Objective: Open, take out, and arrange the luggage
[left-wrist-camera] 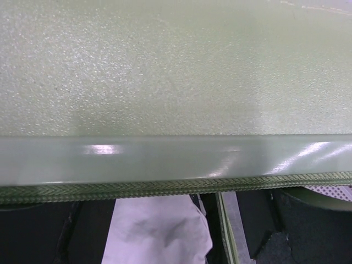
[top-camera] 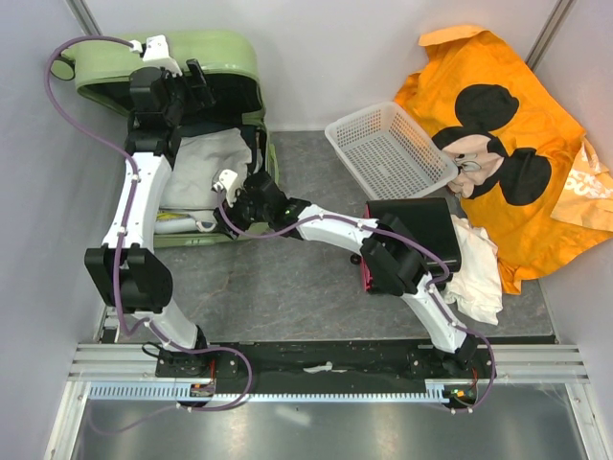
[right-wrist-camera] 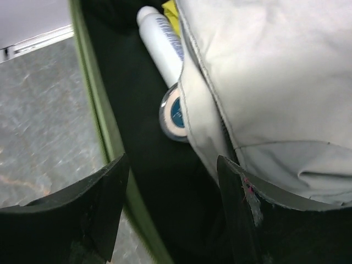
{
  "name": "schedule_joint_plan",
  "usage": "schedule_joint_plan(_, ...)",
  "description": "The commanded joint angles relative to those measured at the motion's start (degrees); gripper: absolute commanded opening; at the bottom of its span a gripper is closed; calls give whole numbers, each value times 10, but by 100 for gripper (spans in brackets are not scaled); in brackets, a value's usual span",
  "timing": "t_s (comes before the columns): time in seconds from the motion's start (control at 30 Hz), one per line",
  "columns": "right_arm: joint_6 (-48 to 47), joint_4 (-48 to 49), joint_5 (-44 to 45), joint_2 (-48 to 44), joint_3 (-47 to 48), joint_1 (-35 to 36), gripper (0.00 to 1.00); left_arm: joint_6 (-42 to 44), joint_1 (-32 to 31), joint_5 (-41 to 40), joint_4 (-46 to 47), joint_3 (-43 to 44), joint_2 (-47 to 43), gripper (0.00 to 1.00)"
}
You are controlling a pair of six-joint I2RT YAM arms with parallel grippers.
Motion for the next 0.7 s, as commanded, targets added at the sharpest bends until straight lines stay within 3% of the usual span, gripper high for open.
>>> schedule_joint_plan(0.0, 11, -97, -146, -38, -77, 46, 74, 51, 19, -36, 26, 47, 9, 88)
schedule_joint_plan(0.37, 53, -64, -179, -71, -138, 56, 73, 39, 19, 3, 25, 95, 44, 90)
schedule_joint_plan(0.67, 49, -69, -187, -123, -162, 68, 71, 15, 19, 26, 27, 84, 43, 90)
